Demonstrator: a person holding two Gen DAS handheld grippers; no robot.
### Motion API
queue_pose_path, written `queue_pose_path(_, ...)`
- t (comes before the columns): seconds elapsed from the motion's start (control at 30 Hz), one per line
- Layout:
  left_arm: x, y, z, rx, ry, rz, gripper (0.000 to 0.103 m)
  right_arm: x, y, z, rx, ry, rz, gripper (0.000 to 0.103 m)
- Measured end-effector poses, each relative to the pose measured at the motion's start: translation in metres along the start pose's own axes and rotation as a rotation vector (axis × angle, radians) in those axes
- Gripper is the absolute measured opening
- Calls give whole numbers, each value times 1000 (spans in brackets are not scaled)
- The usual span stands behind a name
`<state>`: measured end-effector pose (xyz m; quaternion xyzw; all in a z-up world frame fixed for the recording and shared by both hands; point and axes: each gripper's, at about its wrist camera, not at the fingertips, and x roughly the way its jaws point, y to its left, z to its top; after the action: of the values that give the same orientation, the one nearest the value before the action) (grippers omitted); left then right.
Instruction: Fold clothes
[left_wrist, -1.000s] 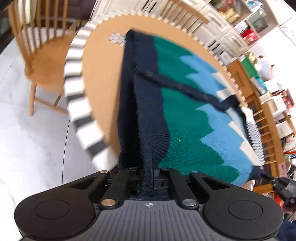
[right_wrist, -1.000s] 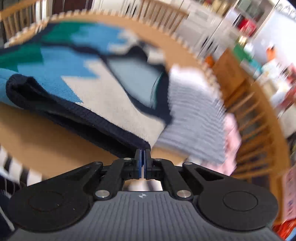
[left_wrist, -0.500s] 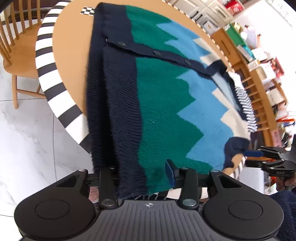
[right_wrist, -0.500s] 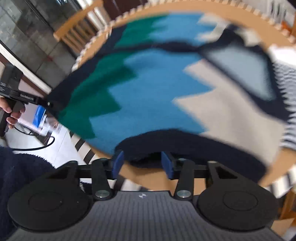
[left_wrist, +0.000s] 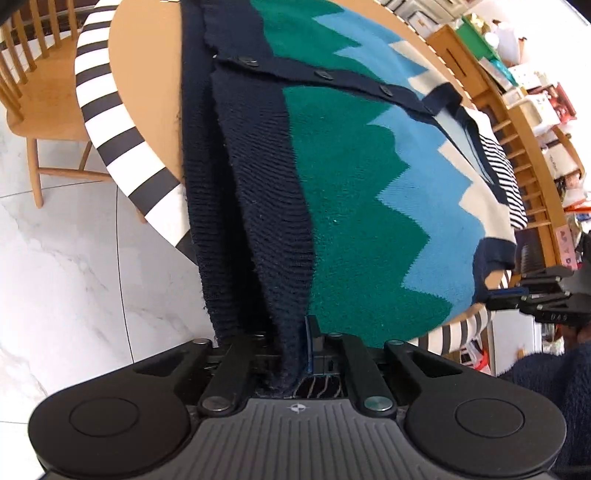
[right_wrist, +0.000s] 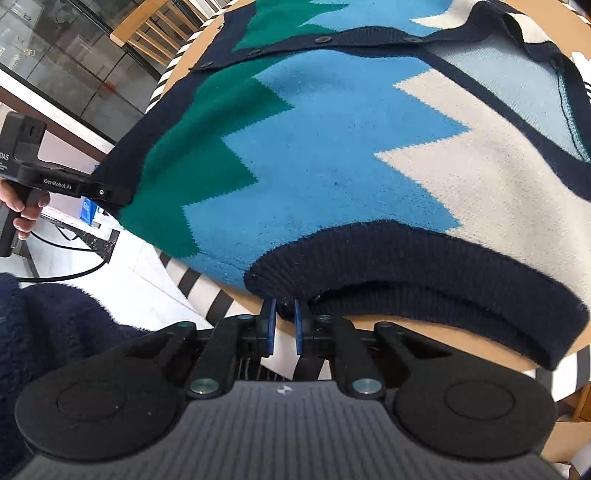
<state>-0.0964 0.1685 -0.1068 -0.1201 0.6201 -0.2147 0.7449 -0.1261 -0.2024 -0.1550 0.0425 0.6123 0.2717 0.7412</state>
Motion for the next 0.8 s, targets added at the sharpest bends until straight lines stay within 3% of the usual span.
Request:
queue_pose_path(0.07, -18, 0, 7, 5, -9, 10, 34, -22, -5, 9, 6, -34, -3, 17)
queue_pose_path(0.1, -32, 0, 14, 19, -26, 30, 45, -38, -10, 16, 2, -75, -11, 24)
queue_pose_path(0.13, -45, 0, 21, 33, -43, 51, 48, -54, -17, 25, -1, -126, -33, 40)
queue_pose_path(0.2, -72, -1, 44, 59, -124, 93, 58, -83, -35, 52, 1, -253, -123, 57)
queue_pose_path(0.23, -85, 0, 60, 52, -174, 110, 63, -95, -46, 70, 13, -312, -166, 55)
queue_pose_path(0.3, -101, 3, 97, -3, -295, 134, 90, -110, -72, 108, 46, -433, -234, 57)
queue_pose_path(0.33, -102, 7, 118, -50, -371, 143, 93, -112, -87, 130, 76, -490, -271, 61)
queue_pose_path(0.4, -82, 18, 163, -181, -423, 173, 90, -105, -126, 173, 160, -529, -300, 62)
queue_pose_path(0.5, -22, 31, 224, -304, -369, 207, 73, -75, -183, 231, 273, -491, -348, 62)
queue_pose_path(0.63, 29, 50, 269, -492, -384, 311, 74, -29, -245, 271, 422, -389, -391, 62)
queue_pose_path(0.73, 41, 47, 283, -542, -400, 336, 87, -4, -272, 276, 518, -319, -329, 57)
queue_pose_path(0.77, 45, 42, 288, -531, -394, 351, 75, -2, -270, 277, 496, -330, -311, 41)
queue_pose_path(0.8, 49, 35, 294, -479, -373, 364, 43, 2, -268, 279, 473, -301, -266, 10)
